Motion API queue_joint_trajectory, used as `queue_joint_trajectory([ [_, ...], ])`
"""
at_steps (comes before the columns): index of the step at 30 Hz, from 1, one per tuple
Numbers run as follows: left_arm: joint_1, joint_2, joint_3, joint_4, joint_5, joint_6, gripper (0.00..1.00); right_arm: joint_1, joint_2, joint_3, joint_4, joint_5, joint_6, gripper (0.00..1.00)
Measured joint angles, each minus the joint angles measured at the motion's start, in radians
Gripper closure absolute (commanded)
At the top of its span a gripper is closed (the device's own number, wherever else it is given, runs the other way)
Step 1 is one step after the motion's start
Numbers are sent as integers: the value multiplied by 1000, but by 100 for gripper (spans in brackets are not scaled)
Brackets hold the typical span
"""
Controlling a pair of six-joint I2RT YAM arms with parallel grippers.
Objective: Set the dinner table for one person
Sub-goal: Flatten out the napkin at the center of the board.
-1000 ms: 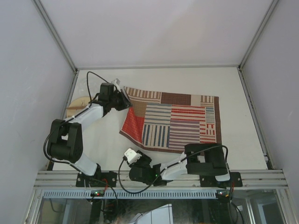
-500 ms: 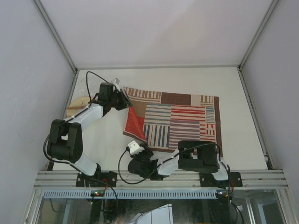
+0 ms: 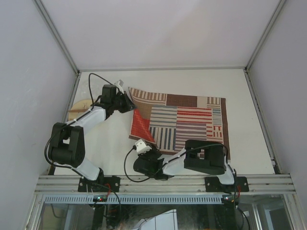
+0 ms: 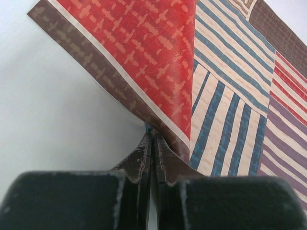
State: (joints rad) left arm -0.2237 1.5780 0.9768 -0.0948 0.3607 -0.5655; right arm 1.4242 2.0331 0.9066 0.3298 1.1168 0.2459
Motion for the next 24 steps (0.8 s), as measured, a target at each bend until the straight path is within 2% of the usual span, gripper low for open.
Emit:
queue_joint_trajectory([
  [13, 2, 0, -4, 9, 10, 0, 93, -100, -233, -117, -111, -86, -70, 100],
  [19, 7, 0, -20, 29, 9, 0, 93, -142, -327, -119, -102, -106, -141, 100],
  [24, 8, 2, -43, 50, 9, 0, 92, -181, -337, -119, -71, -127, -201, 100],
])
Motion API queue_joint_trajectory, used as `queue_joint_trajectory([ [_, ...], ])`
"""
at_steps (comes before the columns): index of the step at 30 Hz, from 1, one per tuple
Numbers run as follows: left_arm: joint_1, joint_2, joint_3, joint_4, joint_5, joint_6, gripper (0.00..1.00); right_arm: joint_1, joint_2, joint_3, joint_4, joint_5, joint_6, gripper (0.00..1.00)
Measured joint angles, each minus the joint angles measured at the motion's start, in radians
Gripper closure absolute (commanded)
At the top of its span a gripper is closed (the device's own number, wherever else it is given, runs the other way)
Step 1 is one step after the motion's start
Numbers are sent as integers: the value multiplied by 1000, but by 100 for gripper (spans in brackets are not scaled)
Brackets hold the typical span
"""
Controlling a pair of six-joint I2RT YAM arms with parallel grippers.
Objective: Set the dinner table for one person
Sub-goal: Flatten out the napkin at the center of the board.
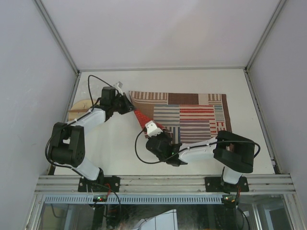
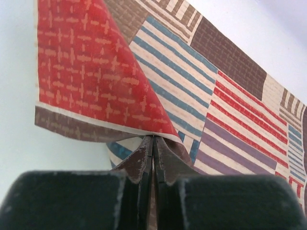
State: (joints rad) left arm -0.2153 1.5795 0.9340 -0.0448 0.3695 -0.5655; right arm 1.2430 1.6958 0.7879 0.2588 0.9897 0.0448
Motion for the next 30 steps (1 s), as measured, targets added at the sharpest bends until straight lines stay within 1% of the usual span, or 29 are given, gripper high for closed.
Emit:
queue_joint_trajectory([
  [14, 2, 44, -84, 79, 5, 0, 91, -171, 23, 9, 95, -97, -68, 100],
  [24, 2, 51, -125, 116, 10, 0, 91, -194, 52, 52, 115, -144, -71, 99],
  [27, 2, 57, -124, 119, 12, 0, 91, -187, 50, 53, 94, -161, -50, 87],
  [29, 2, 59, -121, 117, 13, 0, 91, -179, 45, 53, 60, -169, -27, 72],
  [30, 2, 61, -120, 117, 16, 0, 91, -174, 42, 53, 42, -171, -13, 67],
])
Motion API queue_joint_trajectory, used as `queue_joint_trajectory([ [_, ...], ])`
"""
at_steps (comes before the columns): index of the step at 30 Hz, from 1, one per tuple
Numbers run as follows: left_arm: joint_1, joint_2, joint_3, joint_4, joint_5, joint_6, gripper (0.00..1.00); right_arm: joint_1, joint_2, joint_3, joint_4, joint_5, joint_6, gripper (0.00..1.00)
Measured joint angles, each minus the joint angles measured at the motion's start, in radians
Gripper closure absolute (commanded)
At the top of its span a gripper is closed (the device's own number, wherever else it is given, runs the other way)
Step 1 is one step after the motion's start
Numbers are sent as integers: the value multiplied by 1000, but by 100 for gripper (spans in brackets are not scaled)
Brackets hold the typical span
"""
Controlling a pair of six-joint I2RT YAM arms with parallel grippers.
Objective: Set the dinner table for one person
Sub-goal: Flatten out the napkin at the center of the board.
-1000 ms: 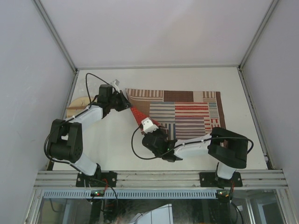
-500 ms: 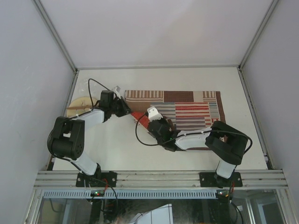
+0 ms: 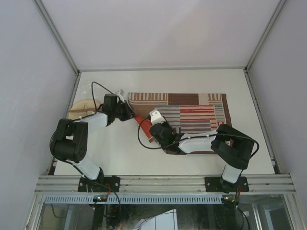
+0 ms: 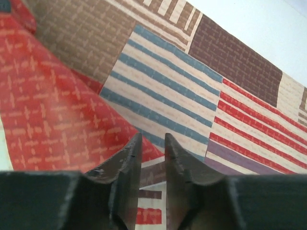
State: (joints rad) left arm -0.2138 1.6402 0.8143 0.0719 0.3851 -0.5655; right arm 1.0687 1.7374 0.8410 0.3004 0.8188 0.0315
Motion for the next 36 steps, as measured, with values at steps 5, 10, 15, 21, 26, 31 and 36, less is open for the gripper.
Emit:
queue_joint_trajectory([
  [5, 0, 3, 13, -18, 4, 0, 91, 60, -20, -2, -83, 2, 70, 58],
  [10, 0, 3, 20, -33, 5, 0, 91, 186, -14, -36, -116, 39, 156, 58],
  [15, 0, 3, 21, -36, 5, 1, 91, 282, 78, -41, -106, 82, 210, 59],
  [21, 0, 3, 21, -38, 7, 1, 91, 307, 148, -42, -36, 185, 215, 60],
  [26, 0, 3, 26, -45, 8, 1, 91, 307, 209, -42, 65, 279, 156, 61],
  [31, 0, 3, 26, -47, 10, 1, 91, 306, 279, -27, 168, 373, 31, 62],
  [36, 0, 3, 26, -48, 9, 2, 91, 301, 348, -20, 336, 442, -159, 63],
])
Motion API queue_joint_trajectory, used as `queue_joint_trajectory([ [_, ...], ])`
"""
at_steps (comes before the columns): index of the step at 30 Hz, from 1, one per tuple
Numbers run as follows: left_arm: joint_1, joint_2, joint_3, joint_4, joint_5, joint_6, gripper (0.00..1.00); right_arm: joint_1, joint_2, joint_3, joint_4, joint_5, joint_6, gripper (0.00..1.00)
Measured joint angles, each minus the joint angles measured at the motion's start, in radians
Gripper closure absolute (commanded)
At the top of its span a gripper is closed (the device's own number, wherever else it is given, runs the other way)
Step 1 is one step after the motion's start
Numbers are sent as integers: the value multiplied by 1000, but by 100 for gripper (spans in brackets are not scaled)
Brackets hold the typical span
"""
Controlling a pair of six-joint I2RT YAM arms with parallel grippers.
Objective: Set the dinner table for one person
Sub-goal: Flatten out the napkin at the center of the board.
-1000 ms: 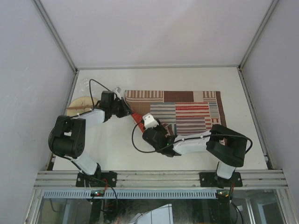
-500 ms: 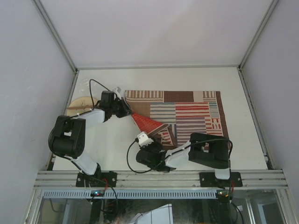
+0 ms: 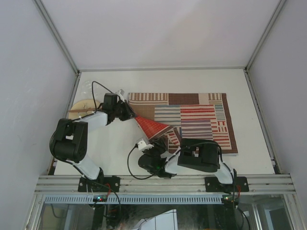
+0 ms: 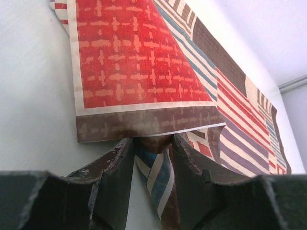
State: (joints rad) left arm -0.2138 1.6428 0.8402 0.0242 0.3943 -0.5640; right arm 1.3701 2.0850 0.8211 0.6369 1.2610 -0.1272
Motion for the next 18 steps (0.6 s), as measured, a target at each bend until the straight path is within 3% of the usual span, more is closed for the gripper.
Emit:
queue_joint_trajectory([
  [5, 0, 0, 0, 1, -3, 0, 91, -10, 42, 0, 151, 18, -146, 66],
  [12, 0, 0, 0, 1, -7, 3, 91, -14, 116, 1, 372, 16, -369, 91],
  [18, 0, 0, 0, 4, -8, 7, 91, -21, 127, 0, 454, 6, -483, 100],
])
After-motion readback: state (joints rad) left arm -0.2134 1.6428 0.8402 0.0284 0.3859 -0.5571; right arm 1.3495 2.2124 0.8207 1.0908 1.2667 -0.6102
